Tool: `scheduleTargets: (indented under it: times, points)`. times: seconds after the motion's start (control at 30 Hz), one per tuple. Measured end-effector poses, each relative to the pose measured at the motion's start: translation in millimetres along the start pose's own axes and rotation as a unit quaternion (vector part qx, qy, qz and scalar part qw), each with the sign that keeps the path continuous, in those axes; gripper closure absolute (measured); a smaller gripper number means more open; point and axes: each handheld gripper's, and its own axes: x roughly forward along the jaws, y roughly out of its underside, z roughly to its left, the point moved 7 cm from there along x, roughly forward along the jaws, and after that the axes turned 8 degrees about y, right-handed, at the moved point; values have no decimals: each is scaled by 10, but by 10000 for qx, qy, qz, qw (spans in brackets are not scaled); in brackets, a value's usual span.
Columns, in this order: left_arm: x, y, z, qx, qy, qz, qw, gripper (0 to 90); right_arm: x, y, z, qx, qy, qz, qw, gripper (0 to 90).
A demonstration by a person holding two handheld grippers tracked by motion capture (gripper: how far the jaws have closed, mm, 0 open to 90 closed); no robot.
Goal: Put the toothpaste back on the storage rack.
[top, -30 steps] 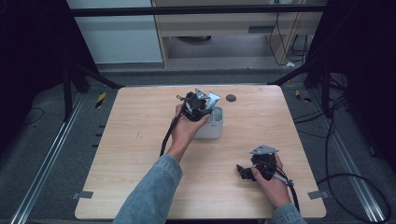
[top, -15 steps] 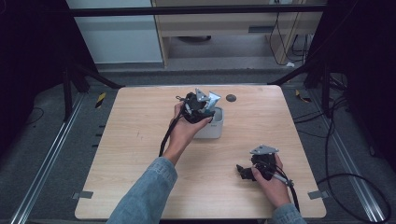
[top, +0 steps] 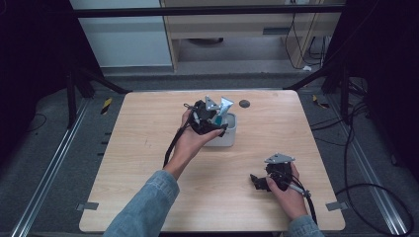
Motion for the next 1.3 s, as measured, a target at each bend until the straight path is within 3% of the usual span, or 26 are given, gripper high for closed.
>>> scheduleTargets:
  times: [0.27,0.47,0.97,1.3]
  points:
    - [-53,98,-159,72,250,158,9995,71,0,0,0,0,0,1,10000,3]
    - [-130,144,-274,280,336,220,9988,56,0,1,-2,-14,2,0,10000,4]
    - [-310,423,-408,627,288,432,9967,61,1,1,0,-5,4,-1,10000,4]
    - [-407,651,-321,454,208,412,9979,76,1,0,-1,-13,3,-6,10000,4]
